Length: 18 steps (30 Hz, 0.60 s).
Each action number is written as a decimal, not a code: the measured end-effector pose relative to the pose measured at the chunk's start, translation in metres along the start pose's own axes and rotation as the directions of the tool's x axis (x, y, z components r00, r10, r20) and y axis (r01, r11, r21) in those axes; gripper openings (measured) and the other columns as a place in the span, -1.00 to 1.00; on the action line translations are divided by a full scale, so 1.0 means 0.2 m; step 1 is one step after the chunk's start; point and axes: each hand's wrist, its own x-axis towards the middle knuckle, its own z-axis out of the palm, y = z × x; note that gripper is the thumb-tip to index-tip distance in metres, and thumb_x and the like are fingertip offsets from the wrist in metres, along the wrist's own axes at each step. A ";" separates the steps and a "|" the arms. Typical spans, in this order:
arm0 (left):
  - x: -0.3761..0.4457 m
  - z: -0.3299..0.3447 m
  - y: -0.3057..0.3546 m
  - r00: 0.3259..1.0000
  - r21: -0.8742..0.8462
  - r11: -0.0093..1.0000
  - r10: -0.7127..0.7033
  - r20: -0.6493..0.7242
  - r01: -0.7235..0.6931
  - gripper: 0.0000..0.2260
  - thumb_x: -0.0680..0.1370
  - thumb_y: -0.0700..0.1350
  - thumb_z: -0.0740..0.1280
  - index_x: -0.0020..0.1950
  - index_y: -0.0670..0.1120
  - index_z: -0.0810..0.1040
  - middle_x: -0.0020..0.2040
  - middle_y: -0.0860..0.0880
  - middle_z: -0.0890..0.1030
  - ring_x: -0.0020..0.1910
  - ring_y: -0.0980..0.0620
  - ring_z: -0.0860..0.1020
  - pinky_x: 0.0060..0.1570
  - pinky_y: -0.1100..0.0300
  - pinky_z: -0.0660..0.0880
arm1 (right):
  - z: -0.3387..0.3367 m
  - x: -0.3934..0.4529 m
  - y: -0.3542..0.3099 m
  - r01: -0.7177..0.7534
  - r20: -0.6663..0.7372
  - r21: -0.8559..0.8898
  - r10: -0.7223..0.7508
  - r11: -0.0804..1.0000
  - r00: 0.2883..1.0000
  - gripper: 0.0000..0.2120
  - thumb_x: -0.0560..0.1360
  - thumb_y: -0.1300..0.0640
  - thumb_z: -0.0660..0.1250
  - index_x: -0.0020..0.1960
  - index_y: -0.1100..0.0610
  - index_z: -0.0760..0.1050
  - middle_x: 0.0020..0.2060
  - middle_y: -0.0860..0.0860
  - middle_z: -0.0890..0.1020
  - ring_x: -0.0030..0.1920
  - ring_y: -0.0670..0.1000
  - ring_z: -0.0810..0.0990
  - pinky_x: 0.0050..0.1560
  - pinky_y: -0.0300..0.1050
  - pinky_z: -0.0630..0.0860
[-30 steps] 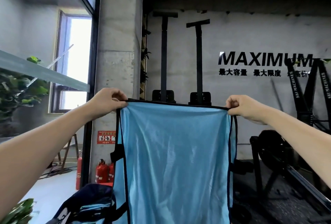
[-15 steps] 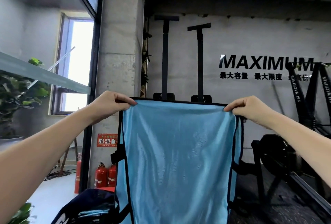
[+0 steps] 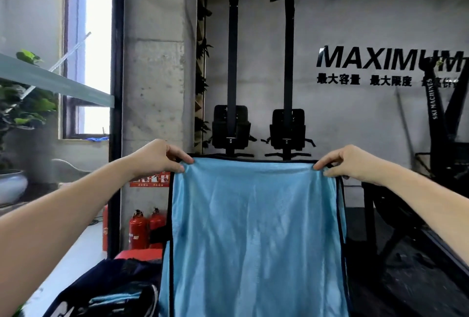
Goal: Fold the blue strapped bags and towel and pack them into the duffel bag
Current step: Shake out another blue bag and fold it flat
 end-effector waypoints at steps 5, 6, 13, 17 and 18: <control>0.36 0.20 -0.13 0.995 0.153 0.987 -0.023 -0.092 0.037 -0.74 0.49 -0.27 0.47 -0.07 0.12 0.74 -0.09 0.16 0.70 -0.30 0.33 0.56 -0.20 0.49 0.44 | 0.18 0.35 0.17 -0.138 -0.058 -0.182 0.130 0.974 0.990 -0.75 0.50 0.41 0.40 -0.07 0.09 0.73 -0.18 0.01 0.69 -0.40 0.01 0.66 -0.29 -0.16 0.64; 0.43 0.22 -0.14 0.990 0.151 0.987 -0.031 -0.135 0.051 -0.75 0.51 -0.29 0.44 -0.04 0.06 0.75 -0.05 0.13 0.69 -0.30 0.32 0.55 -0.23 0.53 0.42 | 0.20 0.43 0.18 -0.145 -0.091 -0.233 0.126 0.962 0.988 -0.75 0.48 0.43 0.39 -0.03 0.13 0.72 -0.07 0.05 0.71 -0.27 0.04 0.71 -0.16 -0.11 0.67; 0.77 0.12 -0.05 0.860 -0.001 0.999 -0.028 -0.509 0.032 -0.66 0.54 -0.39 0.33 -0.09 0.04 0.72 -0.01 0.01 0.70 -0.04 0.07 0.63 -0.29 0.60 0.41 | 0.13 0.77 0.05 -0.046 -0.492 -0.291 -0.108 0.956 0.864 -0.65 0.55 0.46 0.14 0.14 0.28 0.64 0.14 0.22 0.65 -0.03 0.20 0.62 -0.02 -0.11 0.50; 0.73 0.07 -0.08 0.846 -0.049 0.998 -0.064 -0.530 0.045 -0.59 0.53 -0.42 0.32 -0.16 0.09 0.71 -0.05 0.04 0.70 -0.05 0.15 0.62 -0.23 0.56 0.44 | 0.14 0.70 0.07 0.077 -0.526 -0.327 -0.249 0.942 0.813 -0.71 0.55 0.37 0.20 0.09 0.23 0.67 0.08 0.15 0.70 0.07 0.14 0.63 0.17 -0.27 0.37; 0.69 0.09 -0.09 0.848 -0.060 0.997 -0.073 -0.525 0.049 -0.60 0.53 -0.43 0.31 -0.15 0.07 0.72 -0.07 0.04 0.70 -0.08 0.20 0.60 -0.24 0.59 0.42 | 0.16 0.66 0.08 0.100 -0.524 -0.321 -0.264 0.942 0.810 -0.72 0.55 0.35 0.21 0.08 0.22 0.68 0.06 0.13 0.70 0.08 0.13 0.63 0.16 -0.31 0.33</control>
